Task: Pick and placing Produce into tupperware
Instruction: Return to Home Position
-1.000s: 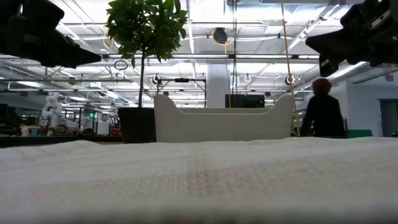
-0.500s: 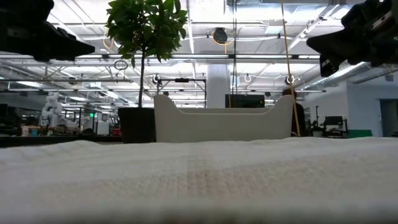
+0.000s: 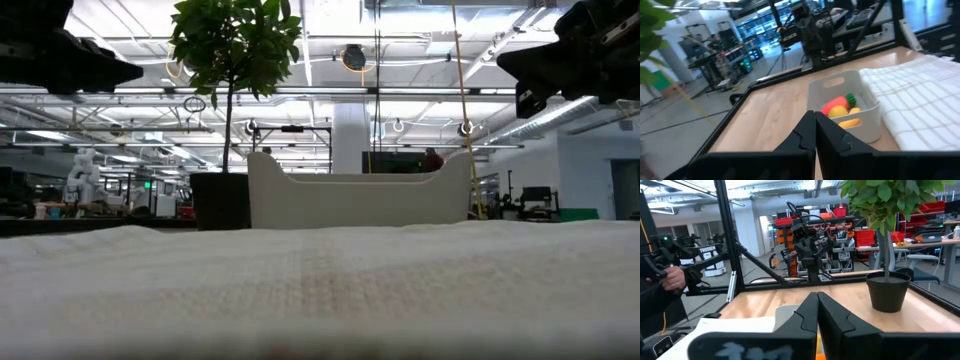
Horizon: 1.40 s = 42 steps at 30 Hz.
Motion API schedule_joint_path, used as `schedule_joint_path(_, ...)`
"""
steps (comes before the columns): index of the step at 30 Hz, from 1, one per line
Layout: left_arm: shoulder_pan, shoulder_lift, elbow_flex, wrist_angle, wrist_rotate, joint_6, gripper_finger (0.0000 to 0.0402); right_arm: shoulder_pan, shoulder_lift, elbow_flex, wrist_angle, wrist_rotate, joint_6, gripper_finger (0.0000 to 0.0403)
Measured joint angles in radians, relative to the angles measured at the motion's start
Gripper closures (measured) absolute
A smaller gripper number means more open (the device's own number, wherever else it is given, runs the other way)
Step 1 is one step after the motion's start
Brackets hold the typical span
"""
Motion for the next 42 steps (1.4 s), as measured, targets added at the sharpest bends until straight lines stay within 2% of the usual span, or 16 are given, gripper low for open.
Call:
schedule_joint_path(7,0.135,-0.006,0.0,-0.005,0.182,0.02,0.0402,0.0,0.001,0.0,-0.003,-0.008,-0.009,0.0403)
schedule_joint_path(16,0.275,-0.006,0.0,-0.043,0.319,-0.015,0.0402,0.0,0.001,0.0,-0.006,-0.024,0.002,0.0403)
schedule_joint_path(28,0.336,-0.006,0.0,-0.059,0.376,-0.043,0.0402,0.0,0.001,0.0,-0.015,-0.024,0.002,0.0403)
schedule_joint_path(38,0.341,-0.005,-0.001,-0.058,0.375,-0.121,0.0401,0.0,0.001,0.0,-0.015,-0.023,0.002,0.0403)
schedule_joint_path(42,0.341,-0.005,-0.001,-0.056,0.343,-0.134,0.0401,0.0,0.001,0.0,-0.015,-0.023,0.002,0.0403)
